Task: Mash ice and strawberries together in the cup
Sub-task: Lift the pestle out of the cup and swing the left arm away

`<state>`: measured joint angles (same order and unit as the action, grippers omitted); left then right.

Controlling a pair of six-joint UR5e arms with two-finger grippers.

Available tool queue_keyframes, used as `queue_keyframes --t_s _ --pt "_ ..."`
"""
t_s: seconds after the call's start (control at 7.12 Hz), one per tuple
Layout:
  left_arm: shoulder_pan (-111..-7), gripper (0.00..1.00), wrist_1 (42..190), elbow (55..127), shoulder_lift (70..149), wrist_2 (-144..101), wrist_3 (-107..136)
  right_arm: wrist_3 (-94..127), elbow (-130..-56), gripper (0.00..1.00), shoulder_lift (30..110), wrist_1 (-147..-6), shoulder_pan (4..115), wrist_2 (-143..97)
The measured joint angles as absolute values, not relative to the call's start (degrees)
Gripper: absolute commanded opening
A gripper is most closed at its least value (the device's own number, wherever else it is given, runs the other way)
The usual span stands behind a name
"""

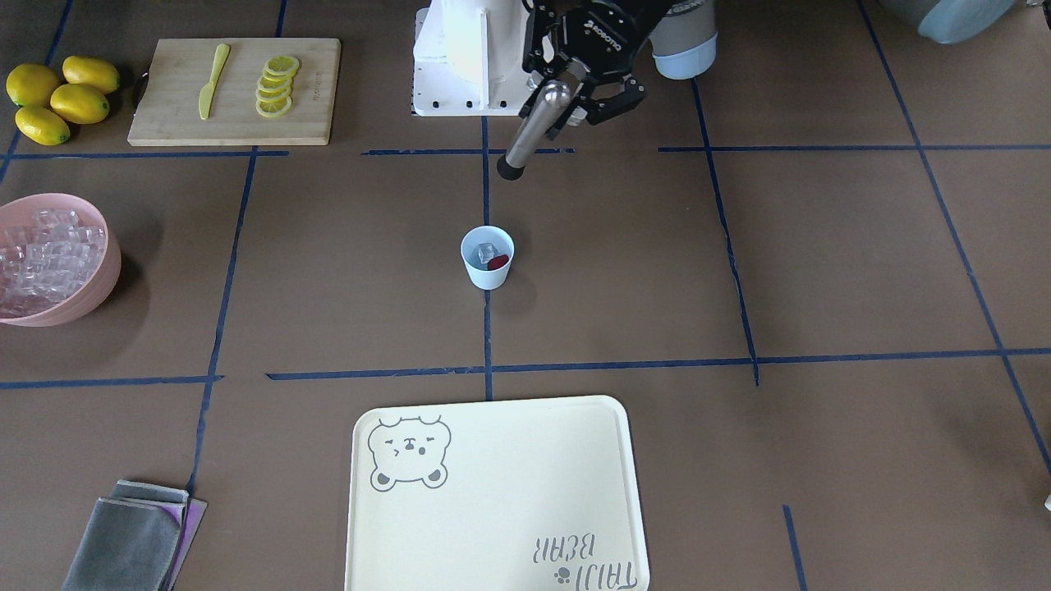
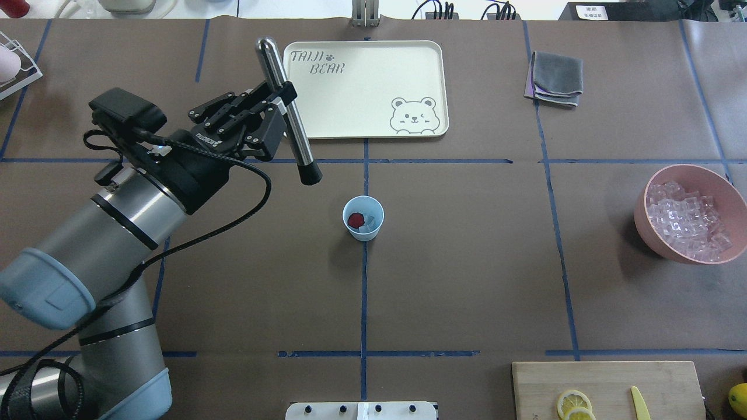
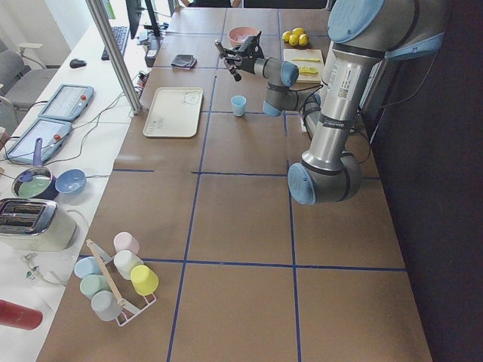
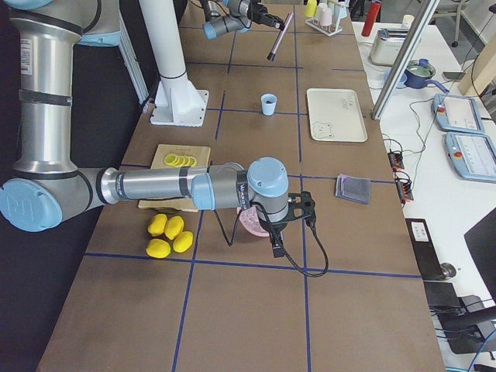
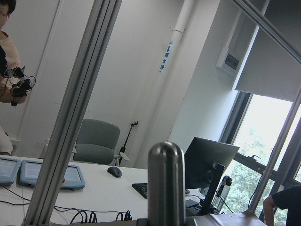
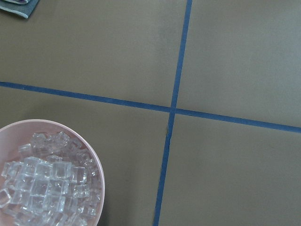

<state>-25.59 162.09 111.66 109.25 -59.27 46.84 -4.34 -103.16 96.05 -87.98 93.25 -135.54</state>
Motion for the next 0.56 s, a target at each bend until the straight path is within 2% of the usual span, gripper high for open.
queue_keyframes --t_s 0.56 --pt "-31.88 0.0 160.23 112.13 96.29 -70.22 59.0 -4.25 -103.64 0.99 95.98 -87.98 93.25 -135.57"
